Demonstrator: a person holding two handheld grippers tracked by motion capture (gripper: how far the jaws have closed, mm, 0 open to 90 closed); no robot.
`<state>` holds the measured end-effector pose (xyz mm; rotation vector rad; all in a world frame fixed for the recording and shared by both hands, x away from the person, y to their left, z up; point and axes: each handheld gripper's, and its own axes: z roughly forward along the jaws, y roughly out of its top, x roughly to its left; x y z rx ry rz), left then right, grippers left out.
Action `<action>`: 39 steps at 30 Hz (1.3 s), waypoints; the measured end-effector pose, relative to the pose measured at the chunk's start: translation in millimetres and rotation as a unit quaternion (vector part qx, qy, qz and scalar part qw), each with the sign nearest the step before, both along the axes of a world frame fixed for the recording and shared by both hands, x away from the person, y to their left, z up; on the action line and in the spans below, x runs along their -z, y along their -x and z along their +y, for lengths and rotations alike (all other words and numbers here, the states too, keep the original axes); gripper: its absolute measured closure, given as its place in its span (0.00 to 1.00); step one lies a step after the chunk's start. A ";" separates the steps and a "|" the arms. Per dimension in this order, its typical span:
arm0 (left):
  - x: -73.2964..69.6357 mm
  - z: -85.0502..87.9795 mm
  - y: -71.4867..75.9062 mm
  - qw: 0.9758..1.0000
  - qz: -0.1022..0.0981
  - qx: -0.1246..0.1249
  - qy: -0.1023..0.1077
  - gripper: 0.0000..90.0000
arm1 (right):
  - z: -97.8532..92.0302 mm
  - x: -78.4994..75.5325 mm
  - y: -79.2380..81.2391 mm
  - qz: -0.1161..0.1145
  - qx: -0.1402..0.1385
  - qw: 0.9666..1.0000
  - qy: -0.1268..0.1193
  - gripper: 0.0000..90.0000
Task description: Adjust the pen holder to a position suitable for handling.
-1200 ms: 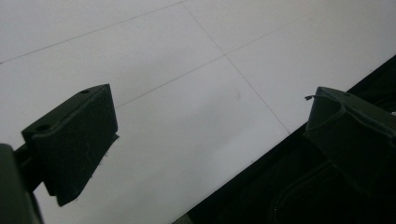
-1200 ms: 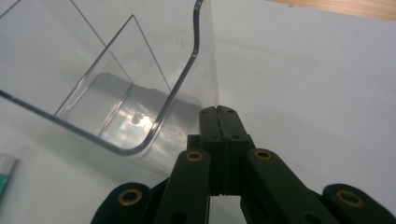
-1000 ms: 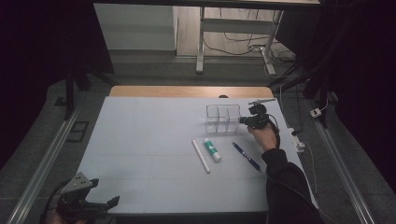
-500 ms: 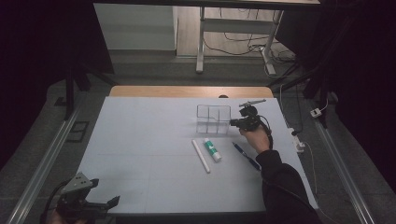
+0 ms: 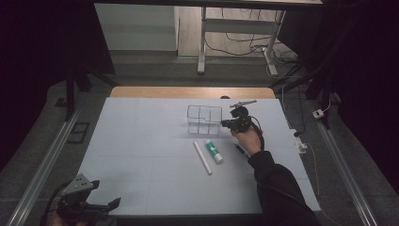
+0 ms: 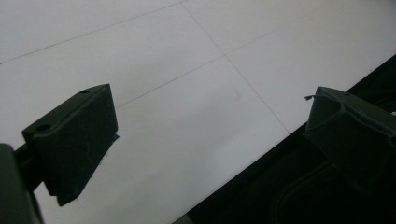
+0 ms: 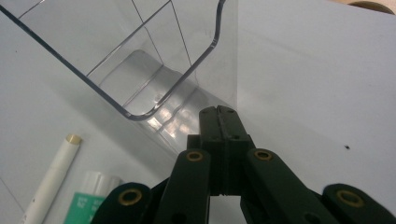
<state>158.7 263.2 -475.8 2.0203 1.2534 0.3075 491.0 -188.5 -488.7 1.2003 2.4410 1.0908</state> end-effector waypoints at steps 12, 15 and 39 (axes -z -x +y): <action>0.1 0.6 0.0 1.000 0.000 -0.001 0.001 0.03 | 13.4 6.6 -9.8 0.002 0.016 1.000 -0.012 1.00; 0.1 0.5 0.0 1.000 0.000 -0.001 0.001 0.03 | 14.9 7.6 -11.8 0.002 0.020 1.000 -0.018 1.00; -0.2 1.3 0.8 1.000 -0.003 -0.002 0.003 0.03 | 27.9 1.1 -11.9 -0.029 0.008 1.000 0.007 0.96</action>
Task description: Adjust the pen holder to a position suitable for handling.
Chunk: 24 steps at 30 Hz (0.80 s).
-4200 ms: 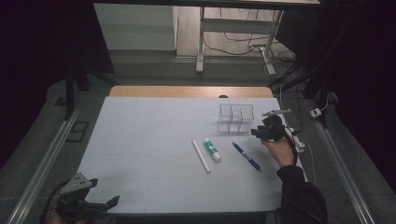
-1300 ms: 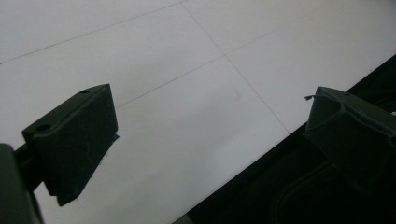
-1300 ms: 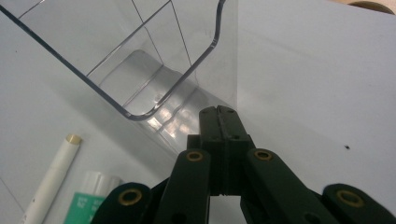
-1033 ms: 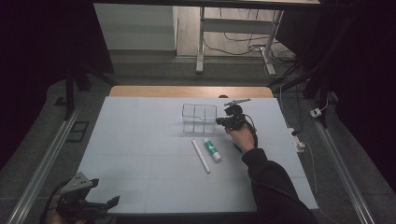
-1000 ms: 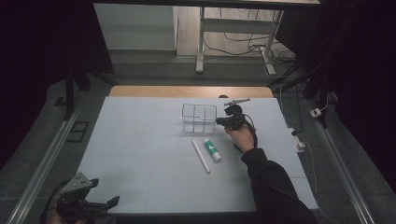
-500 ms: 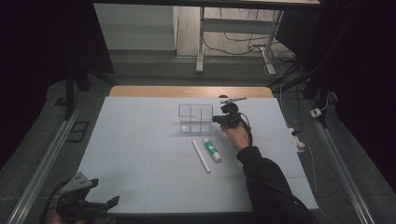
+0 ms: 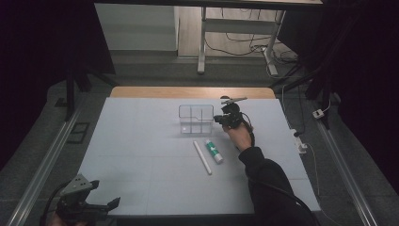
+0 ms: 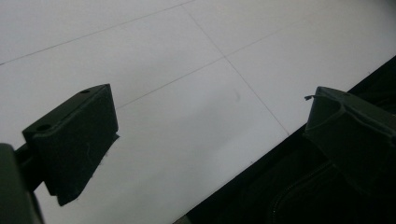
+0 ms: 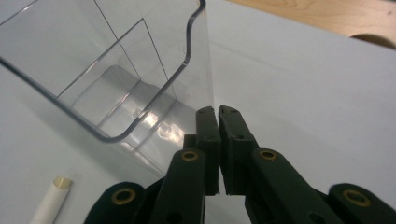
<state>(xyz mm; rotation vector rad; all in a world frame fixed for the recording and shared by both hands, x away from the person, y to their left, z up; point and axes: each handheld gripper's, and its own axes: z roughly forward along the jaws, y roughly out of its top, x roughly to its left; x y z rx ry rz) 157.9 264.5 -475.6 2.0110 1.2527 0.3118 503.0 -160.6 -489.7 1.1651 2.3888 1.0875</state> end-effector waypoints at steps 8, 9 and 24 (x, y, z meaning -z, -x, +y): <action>-0.3 0.6 0.3 1.000 -0.001 -0.007 0.002 0.02 | -12.3 -20.0 17.4 -0.011 -0.018 1.000 -0.001 0.77; -0.3 0.7 0.3 1.000 0.000 -0.007 0.002 0.02 | -14.0 -21.8 19.9 -0.009 -0.020 1.000 0.001 0.73; 0.3 2.3 -1.3 1.000 0.006 0.001 0.014 0.03 | -39.1 -31.8 56.1 0.004 -0.035 0.999 0.028 0.22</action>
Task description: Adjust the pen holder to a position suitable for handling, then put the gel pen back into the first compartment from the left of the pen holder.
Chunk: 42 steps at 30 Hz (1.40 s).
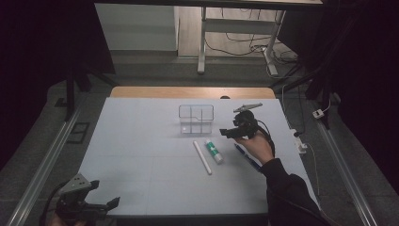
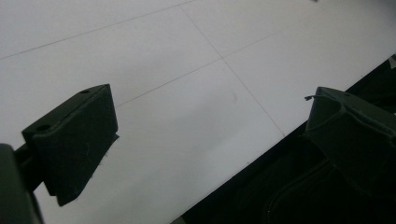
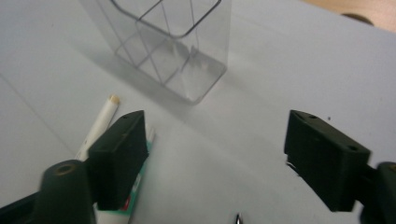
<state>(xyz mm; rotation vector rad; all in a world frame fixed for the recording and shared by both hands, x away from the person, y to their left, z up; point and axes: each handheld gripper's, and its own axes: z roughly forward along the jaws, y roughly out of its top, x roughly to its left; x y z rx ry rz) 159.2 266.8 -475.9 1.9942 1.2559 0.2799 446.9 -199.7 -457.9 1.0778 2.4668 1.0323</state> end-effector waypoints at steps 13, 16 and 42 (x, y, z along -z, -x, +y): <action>0.0 -0.1 -0.1 1.000 0.000 0.002 0.000 0.03 | -13.8 0.5 23.9 0.017 -0.005 1.000 0.019 0.00; 0.0 -0.3 -0.1 1.000 0.000 0.003 0.000 0.03 | -18.6 3.4 27.8 0.017 0.002 1.000 0.023 0.00; 0.0 -0.9 -0.2 1.000 0.000 0.004 -0.001 0.03 | -38.1 39.5 29.7 0.042 0.025 0.995 0.085 0.00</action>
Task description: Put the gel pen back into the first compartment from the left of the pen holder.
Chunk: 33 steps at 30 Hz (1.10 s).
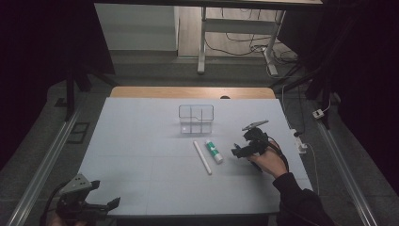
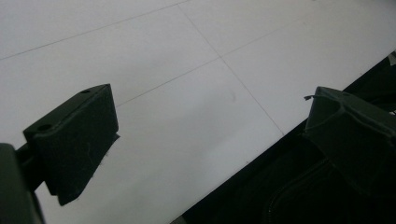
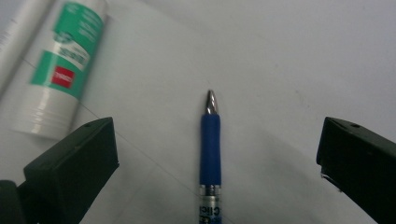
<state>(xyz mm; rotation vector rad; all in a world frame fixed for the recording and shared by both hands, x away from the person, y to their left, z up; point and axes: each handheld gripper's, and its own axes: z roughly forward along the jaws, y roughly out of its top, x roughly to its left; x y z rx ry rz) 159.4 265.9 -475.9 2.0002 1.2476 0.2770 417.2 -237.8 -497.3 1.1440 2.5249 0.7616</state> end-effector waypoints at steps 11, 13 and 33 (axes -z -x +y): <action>0.0 -0.3 0.0 1.000 0.000 0.001 -0.001 0.03 | -2.8 15.1 -4.3 0.026 -0.017 0.999 0.038 0.10; 0.0 -0.5 -0.1 1.000 0.000 0.000 -0.003 0.03 | -3.1 12.6 -3.8 0.026 -0.022 0.999 0.037 0.19; 0.1 -0.8 -0.1 1.000 0.000 0.002 -0.003 0.03 | -1.5 3.6 -4.1 0.051 -0.013 0.998 0.018 0.89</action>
